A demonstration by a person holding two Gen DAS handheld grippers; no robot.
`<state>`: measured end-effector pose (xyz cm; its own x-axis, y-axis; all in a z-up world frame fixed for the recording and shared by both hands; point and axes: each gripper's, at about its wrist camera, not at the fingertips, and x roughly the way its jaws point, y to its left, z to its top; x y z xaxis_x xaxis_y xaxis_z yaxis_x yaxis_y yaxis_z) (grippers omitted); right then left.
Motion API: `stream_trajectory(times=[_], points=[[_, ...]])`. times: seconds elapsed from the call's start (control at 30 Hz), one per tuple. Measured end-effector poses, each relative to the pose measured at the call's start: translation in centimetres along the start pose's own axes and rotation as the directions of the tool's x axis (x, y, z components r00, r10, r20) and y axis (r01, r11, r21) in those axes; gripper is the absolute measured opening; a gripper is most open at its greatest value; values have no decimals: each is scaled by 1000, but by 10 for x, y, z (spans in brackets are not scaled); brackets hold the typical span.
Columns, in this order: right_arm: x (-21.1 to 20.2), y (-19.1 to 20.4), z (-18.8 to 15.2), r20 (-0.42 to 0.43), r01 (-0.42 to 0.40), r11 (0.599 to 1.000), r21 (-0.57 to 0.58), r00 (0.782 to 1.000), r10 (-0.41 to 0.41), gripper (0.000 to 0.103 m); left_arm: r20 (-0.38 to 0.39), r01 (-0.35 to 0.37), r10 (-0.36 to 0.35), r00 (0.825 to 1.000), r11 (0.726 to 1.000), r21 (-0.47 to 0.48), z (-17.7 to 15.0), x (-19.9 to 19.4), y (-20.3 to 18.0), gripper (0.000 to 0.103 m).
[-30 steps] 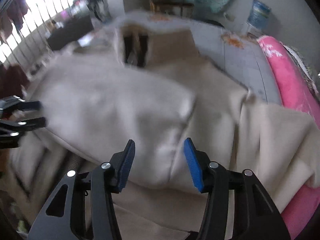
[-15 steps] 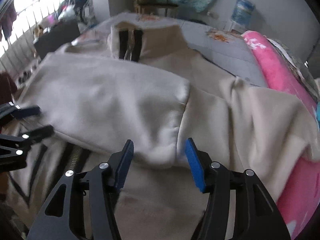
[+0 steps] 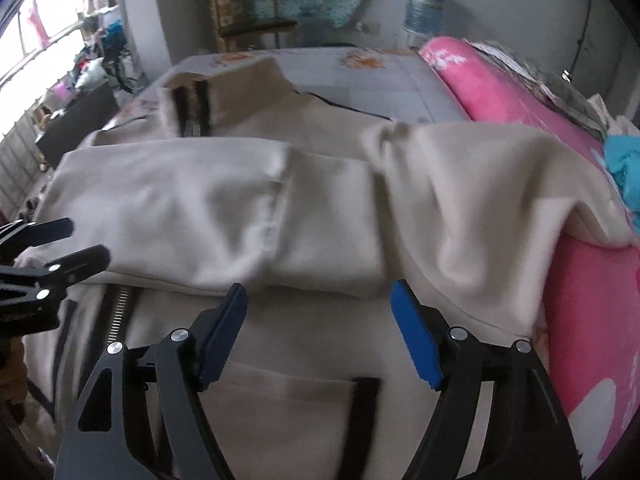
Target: Fold large clothes
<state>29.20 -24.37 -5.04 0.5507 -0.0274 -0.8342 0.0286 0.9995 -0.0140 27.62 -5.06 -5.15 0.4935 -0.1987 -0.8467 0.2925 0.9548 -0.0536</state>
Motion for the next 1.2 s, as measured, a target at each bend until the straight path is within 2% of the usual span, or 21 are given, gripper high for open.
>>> stream_trajectory(times=[0.17,0.27,0.53,0.7,1.2], points=[[13,-9,-8,-20,31,1000,-2,999,-31,79,-7,-42,42,999,999,14,-3,9,-4,91],[14,-7,-9,-3,45,999,-22,999,-45,84,-18,-54,54,998,999,5,-4,10,-2,95],[18,-10,-9,-6,52,999,-5,999,-52,97,-30,-50,50,998,999,-3,-7,13,0,96],[20,-15,-12,-5,25,999,45,1000,-25,97,-30,-50,50,998,999,-5,-7,13,0,96],[20,-14,-11,-19,38,997,71,999,-37,97,-44,-44,44,998,999,-1,-4,14,0,96]])
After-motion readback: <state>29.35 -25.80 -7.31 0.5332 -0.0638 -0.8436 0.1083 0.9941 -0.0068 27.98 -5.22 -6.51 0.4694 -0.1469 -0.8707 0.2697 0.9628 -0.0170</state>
